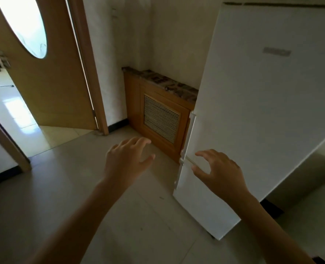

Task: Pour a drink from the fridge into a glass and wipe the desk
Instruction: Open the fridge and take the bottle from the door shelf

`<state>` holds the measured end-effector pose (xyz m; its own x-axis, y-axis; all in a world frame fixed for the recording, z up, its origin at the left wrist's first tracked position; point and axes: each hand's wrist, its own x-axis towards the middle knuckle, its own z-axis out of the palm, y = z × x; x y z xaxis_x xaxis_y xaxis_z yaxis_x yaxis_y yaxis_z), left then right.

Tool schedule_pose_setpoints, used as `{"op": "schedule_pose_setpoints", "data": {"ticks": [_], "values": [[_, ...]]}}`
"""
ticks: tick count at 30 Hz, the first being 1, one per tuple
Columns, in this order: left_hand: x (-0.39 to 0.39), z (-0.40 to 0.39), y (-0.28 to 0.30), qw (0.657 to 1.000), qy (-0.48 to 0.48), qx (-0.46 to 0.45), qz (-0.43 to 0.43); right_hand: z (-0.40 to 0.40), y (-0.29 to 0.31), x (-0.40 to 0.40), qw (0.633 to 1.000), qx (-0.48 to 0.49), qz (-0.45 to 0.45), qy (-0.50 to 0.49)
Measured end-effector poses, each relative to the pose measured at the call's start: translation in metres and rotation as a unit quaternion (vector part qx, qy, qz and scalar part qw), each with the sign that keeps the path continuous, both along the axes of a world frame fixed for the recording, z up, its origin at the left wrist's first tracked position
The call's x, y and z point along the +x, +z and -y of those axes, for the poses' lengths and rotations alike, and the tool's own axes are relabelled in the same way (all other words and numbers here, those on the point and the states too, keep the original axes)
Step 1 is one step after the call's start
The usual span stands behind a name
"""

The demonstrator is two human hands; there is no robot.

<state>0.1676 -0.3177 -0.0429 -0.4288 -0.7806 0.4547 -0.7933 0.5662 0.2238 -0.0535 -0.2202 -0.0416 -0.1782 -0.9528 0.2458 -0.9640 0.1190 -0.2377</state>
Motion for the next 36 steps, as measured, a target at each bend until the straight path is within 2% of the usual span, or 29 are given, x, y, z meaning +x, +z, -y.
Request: {"op": "schedule_pose_setpoints", "data": {"ticks": [7,14,20,28,36], "values": [[0.002,0.116,-0.004,0.999,-0.038,0.028,-0.016,0.103,-0.001,0.008,0.999,0.002,0.008,-0.042],[-0.015,0.243,-0.009,0.989,-0.148,0.023,0.002,0.197,-0.009,0.013,0.991,-0.003,0.003,-0.136],[-0.031,0.339,-0.001,0.969,-0.245,0.006,0.035,0.257,-0.007,0.026,0.969,0.007,0.01,-0.247],[-0.119,0.411,0.004,0.917,-0.398,0.006,0.018,0.313,-0.011,-0.004,0.93,0.035,-0.007,-0.367],[-0.227,0.452,0.001,0.851,-0.525,-0.029,-0.016,0.378,-0.041,-0.078,0.905,0.061,-0.007,-0.421]]}}
